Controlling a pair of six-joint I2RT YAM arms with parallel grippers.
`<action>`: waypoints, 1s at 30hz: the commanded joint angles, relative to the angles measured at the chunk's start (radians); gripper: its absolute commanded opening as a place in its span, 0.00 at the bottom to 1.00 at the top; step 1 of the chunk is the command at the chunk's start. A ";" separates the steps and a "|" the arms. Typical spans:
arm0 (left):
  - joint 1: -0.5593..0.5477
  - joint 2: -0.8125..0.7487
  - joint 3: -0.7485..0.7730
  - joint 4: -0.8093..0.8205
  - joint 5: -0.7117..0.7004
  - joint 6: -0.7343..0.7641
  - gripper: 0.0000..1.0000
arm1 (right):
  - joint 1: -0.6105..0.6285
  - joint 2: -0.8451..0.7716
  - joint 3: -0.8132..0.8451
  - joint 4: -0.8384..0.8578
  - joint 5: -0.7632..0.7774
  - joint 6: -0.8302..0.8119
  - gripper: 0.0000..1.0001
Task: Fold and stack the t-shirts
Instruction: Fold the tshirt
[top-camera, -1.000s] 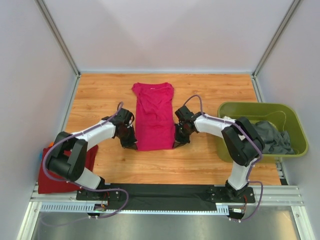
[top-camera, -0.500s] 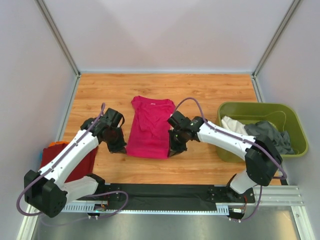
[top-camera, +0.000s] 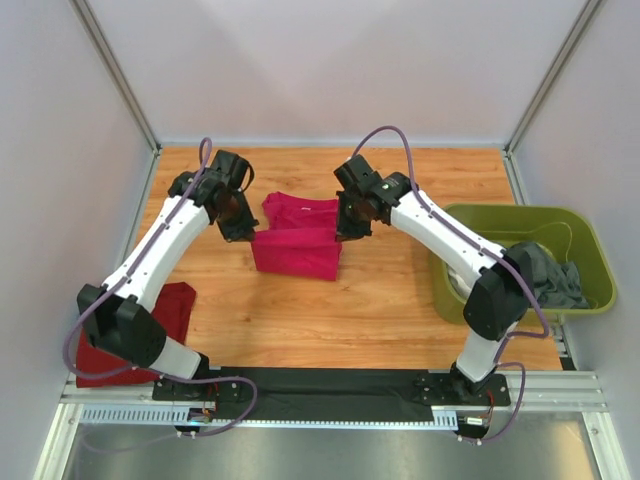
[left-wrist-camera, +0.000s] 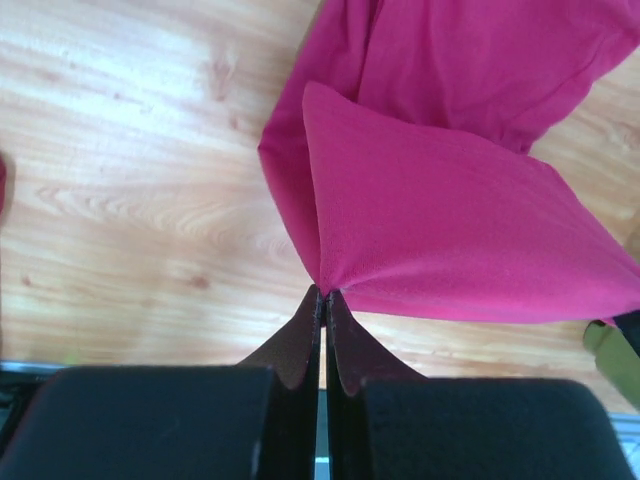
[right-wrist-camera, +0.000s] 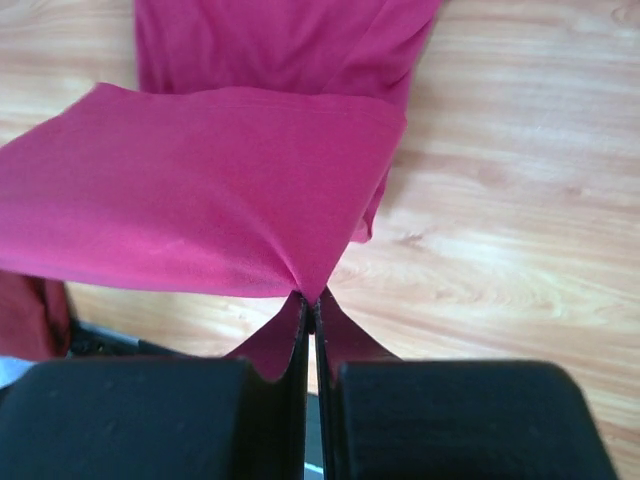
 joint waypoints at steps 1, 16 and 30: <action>0.019 0.057 0.070 -0.004 -0.068 0.024 0.00 | -0.049 0.058 0.063 -0.019 0.024 -0.059 0.00; 0.059 0.292 0.242 0.033 -0.129 0.001 0.00 | -0.184 0.259 0.233 0.003 -0.160 -0.107 0.00; 0.075 0.536 0.447 0.101 -0.144 0.031 0.00 | -0.270 0.463 0.398 0.032 -0.187 -0.137 0.00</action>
